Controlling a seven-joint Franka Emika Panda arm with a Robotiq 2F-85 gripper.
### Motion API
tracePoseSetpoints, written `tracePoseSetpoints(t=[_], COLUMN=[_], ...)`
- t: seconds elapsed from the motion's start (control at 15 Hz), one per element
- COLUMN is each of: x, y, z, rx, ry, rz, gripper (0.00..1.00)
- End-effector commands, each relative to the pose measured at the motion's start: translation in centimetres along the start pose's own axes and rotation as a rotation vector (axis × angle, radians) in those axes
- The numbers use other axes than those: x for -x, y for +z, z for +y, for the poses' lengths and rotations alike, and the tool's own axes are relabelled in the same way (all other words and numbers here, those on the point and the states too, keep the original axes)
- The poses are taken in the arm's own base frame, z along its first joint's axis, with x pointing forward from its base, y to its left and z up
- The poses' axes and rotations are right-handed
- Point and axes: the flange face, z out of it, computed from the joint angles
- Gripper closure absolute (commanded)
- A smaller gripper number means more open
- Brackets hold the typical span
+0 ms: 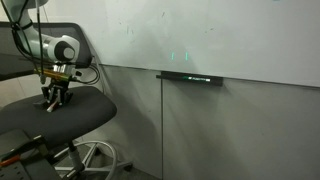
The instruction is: Use the marker to write on the white board
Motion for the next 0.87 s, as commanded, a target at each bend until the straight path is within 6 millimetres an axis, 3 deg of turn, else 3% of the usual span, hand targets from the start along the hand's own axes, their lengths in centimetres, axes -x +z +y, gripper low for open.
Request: tracePoseSetpoints(t=[0.0,0.07,0.27,0.33,0.8], x=[0.09,0.16,0.14,0.14,0.14], y=[0.06,0.12,0.11,0.13,0.13], z=[0.14,0.28,0.15,0.09,0.08], rx=[-0.005,-0.005,-0.005,-0.005,-0.005], ry=[0.003,0.005,0.003,0.002,0.002], rz=[-0.018,-0.023,-0.023,-0.023,-0.023], gripper=[0.51,0.74,0.53,0.51,0.51])
